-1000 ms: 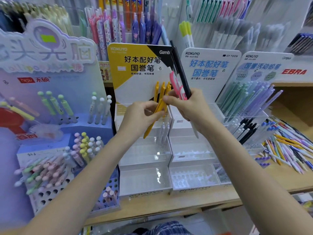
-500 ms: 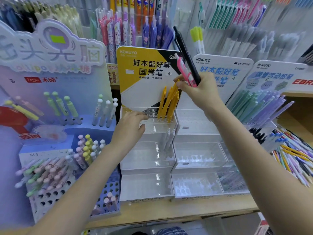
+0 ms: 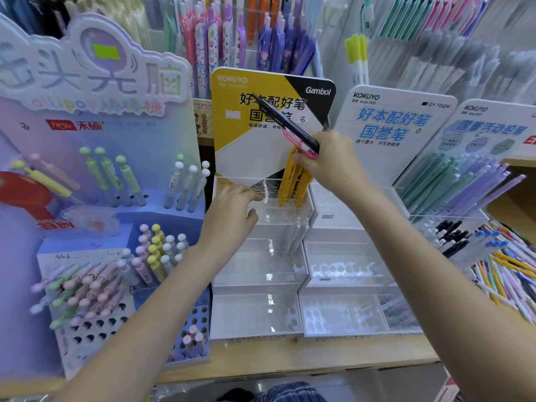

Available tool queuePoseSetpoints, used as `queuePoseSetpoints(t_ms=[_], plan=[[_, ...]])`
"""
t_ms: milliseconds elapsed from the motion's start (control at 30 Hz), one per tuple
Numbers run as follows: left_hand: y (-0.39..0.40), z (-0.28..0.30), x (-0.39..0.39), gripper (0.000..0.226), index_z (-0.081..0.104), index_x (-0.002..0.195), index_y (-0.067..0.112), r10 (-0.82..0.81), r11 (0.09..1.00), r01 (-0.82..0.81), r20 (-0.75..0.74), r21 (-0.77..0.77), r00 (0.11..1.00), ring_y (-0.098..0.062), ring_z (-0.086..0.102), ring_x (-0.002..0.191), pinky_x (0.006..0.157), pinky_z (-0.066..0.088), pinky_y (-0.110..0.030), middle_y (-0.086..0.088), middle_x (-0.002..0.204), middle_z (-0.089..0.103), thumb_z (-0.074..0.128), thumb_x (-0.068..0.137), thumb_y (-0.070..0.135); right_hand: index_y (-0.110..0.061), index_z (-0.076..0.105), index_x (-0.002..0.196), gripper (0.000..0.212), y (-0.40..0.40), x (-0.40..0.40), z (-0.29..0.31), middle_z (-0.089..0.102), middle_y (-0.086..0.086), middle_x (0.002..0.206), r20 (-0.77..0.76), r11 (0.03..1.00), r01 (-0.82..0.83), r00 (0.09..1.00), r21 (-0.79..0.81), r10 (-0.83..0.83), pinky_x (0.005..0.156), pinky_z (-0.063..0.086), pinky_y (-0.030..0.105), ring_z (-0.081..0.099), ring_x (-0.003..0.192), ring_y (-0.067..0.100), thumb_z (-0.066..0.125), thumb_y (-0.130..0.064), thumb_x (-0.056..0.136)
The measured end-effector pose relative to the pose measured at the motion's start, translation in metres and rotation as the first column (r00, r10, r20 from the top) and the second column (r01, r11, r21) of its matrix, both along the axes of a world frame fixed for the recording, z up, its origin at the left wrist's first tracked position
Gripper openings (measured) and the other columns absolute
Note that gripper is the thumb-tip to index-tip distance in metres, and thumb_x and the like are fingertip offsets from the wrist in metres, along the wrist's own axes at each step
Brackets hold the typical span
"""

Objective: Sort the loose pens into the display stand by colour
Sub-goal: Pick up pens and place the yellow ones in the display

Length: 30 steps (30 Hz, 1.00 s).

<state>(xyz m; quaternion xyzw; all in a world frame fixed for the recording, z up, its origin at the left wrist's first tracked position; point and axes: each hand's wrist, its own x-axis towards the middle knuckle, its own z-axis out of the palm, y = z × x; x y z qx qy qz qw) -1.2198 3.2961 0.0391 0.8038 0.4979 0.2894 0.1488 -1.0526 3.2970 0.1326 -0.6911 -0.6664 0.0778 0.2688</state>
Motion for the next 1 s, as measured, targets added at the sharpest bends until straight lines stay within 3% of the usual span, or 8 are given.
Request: queuePoseSetpoints(t_ms=[100,200,333,433,533,733,867,1000], plan=[[0.001,0.001,-0.001,0.032,0.063,0.116,0.013,-0.014,1.0,0.014,-0.003,0.0,1.0,-0.019,0.044,0.117,0.09,0.033,-0.024,-0.001,0.121,0.059,0.054,0.086,0.004,-0.014,0.058,0.079,0.013,-0.005,0.003,-0.002,0.055,0.003,0.07,-0.011,1.0,-0.022,1.0,0.012,0.022,0.053,0.04,0.024,0.05,0.06,0.015,0.064,-0.023,0.087],[0.002,0.002,-0.004,0.031,0.062,0.119,0.014,-0.061,0.997,0.061,-0.007,-0.048,0.998,-0.018,0.043,0.119,0.093,0.032,-0.023,0.001,0.124,0.058,0.053,0.09,0.009,-0.004,0.06,0.073,0.03,-0.027,0.004,-0.002,0.049,0.005,0.059,-0.289,0.991,0.012,0.957,0.134,0.028,0.046,0.032,0.016,0.039,0.047,0.004,0.064,-0.031,0.086],[-0.005,0.014,0.002,0.024,0.066,0.112,0.014,-0.009,0.99,0.048,0.287,-0.129,0.958,-0.007,0.054,0.105,0.086,0.038,-0.012,0.005,0.11,0.064,0.051,0.093,0.013,0.0,0.057,0.081,0.052,-0.064,0.006,-0.013,0.043,0.002,0.059,-0.772,0.982,-0.142,0.636,-0.122,-0.004,0.035,0.022,0.02,0.029,0.038,0.008,0.044,-0.049,0.091],[-0.016,0.033,0.013,0.017,0.067,0.1,0.023,-0.008,0.926,0.242,0.627,-0.289,0.779,-0.002,0.061,0.089,0.079,0.047,-0.011,0.01,0.093,0.067,0.054,0.092,0.015,-0.005,0.058,0.087,0.047,-0.074,0.002,-0.034,0.045,0.001,0.061,-0.887,0.936,-0.257,0.45,-0.242,-0.105,0.037,0.023,0.02,0.029,0.039,0.008,0.035,-0.044,0.098],[-0.021,0.043,0.025,0.011,0.066,0.093,0.023,0.033,0.833,0.386,0.733,-0.395,0.679,-0.003,0.064,0.079,0.076,0.052,-0.016,0.007,0.084,0.068,0.058,0.09,0.016,0.0,0.061,0.099,0.042,-0.075,0.003,-0.04,0.048,0.004,0.066,-0.931,0.915,-0.323,0.344,-0.241,-0.123,0.041,0.028,0.019,0.033,0.043,0.009,0.034,-0.032,0.101],[-0.019,0.047,0.029,0.008,0.063,0.082,0.011,0.149,0.781,0.428,0.802,-0.454,0.579,-0.003,0.062,0.061,0.068,0.052,-0.016,0.008,0.062,0.067,0.059,0.089,0.01,0.002,0.059,0.104,0.032,-0.084,0.002,-0.037,0.054,0.005,0.07,-0.903,0.898,-0.366,0.423,-0.244,-0.073,0.046,0.036,0.019,0.042,0.049,0.011,0.038,-0.022,0.101],[-0.022,0.052,0.029,0.011,0.063,0.086,0.011,0.175,0.804,0.409,0.83,-0.431,0.529,-0.008,0.062,0.066,0.075,0.054,-0.022,0.004,0.071,0.066,0.053,0.092,0.01,-0.003,0.06,0.1,0.024,-0.088,0.003,-0.037,0.053,0.004,0.07,-0.897,0.915,-0.342,0.44,-0.214,-0.045,0.042,0.029,0.018,0.037,0.045,0.01,0.041,-0.018,0.099],[-0.01,0.064,0.015,0.021,0.051,0.082,0.015,0.338,0.858,0.317,0.909,-0.404,0.244,-0.011,0.056,0.066,0.065,0.053,-0.023,0.0,0.077,0.049,0.038,0.099,0.013,-0.001,0.058,0.106,0.027,-0.1,0.02,-0.041,0.046,0.001,0.064,-0.858,0.933,-0.271,0.509,-0.237,-0.07,0.036,0.022,0.019,0.029,0.041,0.008,0.043,-0.022,0.098]])
